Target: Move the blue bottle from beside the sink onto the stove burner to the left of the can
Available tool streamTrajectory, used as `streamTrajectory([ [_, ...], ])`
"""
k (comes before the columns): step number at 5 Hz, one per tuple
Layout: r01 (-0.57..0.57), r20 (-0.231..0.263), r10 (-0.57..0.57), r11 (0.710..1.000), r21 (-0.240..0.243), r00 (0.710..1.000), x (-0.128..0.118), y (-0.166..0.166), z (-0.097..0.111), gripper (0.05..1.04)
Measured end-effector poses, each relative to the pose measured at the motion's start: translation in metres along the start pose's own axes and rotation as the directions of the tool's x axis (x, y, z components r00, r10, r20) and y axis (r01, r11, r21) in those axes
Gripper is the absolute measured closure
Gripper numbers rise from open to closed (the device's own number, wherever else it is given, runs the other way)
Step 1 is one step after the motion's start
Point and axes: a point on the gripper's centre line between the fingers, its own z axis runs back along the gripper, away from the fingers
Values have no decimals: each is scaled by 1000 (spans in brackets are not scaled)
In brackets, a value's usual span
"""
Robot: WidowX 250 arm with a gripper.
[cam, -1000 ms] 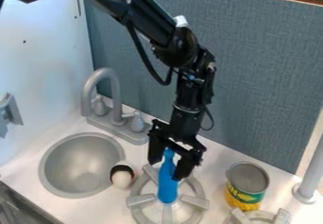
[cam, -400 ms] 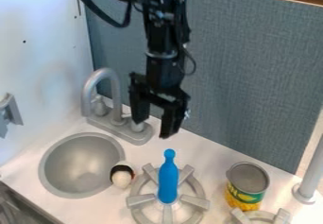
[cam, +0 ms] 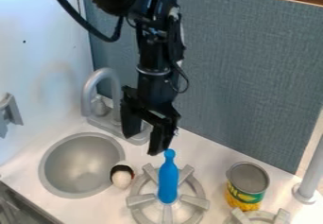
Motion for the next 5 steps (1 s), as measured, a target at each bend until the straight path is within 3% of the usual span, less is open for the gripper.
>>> streamTrajectory([
  [2, 21, 34, -24, 997, 73, 999, -19, 7, -8, 83],
  [3, 2, 50, -5, 998, 62, 999, -16, 6, -12, 83],
  [4, 9, 13, -10, 998, 59, 1000, -21, -2, -43, 83],
  [5, -22, -57, 29, 993, 119, 998, -28, 8, -73, 83],
])
